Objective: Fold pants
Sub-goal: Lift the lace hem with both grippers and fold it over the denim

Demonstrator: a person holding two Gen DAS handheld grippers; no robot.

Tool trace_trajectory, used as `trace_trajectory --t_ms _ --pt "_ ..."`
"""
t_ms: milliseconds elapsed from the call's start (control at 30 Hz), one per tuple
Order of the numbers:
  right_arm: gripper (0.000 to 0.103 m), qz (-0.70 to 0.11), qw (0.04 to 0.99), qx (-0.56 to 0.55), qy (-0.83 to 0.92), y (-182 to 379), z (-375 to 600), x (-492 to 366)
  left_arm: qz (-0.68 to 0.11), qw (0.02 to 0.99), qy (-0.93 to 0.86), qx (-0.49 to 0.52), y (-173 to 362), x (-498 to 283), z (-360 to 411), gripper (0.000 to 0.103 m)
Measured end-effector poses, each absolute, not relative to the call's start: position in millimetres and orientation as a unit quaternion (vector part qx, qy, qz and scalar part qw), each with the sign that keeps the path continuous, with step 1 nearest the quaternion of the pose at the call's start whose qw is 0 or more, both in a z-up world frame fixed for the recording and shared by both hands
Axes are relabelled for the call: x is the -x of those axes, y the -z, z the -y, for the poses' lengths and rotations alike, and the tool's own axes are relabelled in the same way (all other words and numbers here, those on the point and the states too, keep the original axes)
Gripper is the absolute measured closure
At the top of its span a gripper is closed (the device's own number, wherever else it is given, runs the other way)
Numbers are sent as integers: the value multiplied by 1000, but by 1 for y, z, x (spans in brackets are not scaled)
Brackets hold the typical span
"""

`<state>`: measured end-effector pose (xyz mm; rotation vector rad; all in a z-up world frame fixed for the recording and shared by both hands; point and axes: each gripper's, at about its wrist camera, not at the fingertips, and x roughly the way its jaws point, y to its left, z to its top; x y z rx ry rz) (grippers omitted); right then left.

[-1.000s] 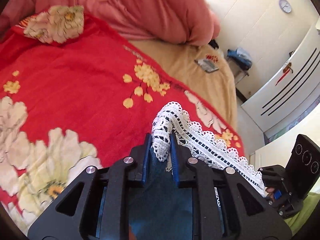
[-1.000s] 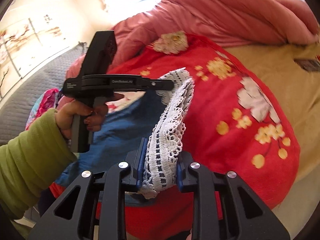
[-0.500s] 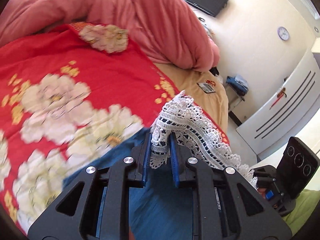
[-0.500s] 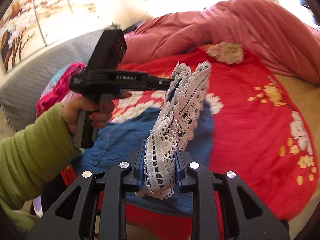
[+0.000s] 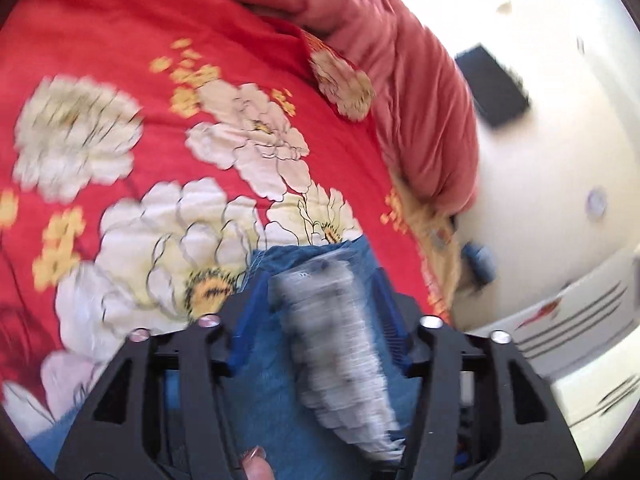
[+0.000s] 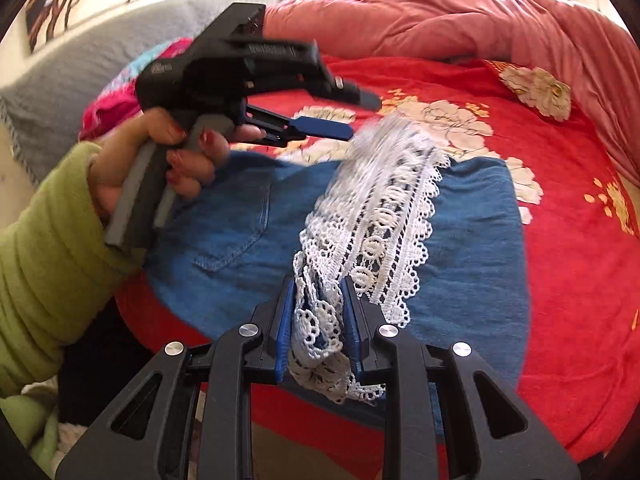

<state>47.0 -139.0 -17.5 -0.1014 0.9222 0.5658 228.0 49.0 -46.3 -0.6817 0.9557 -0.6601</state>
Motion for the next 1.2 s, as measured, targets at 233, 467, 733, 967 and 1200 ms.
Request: trace_trajectory --t_ms 233,467,733,967,1200 --pt "74 -425 860 71 -272 21 127 -39 -470 782 282 296 60 -226 -35 46" --pt "57 -405 875 56 -259 3 154 -14 -471 792 281 269 58 -229 -19 50" --pt "49 -414 872 98 -244 18 137 -2 -470 797 280 254 68 -232 -8 89" --pt "77 -424 859 120 -259 34 119 -7 -458 813 267 241 51 -221 -21 92" --pt "69 -428 851 120 -279 41 108 -6 -472 824 241 201 63 -221 -23 88"
